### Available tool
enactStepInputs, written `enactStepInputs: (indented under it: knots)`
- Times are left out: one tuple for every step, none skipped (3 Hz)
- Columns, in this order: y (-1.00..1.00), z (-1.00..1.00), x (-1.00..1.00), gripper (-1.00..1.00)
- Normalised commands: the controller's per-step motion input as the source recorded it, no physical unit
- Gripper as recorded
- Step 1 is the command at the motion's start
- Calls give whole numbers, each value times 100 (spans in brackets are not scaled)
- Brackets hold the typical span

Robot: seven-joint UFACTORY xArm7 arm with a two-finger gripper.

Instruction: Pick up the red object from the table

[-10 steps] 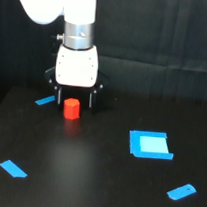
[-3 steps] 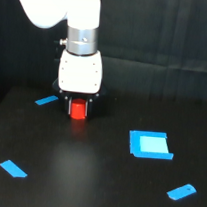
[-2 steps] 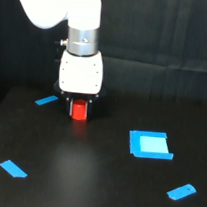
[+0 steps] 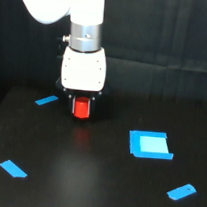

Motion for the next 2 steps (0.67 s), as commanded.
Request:
enactStepInputs:
  knots:
    - [-44,96,18,-96]
    - [-35,97,20,-100]
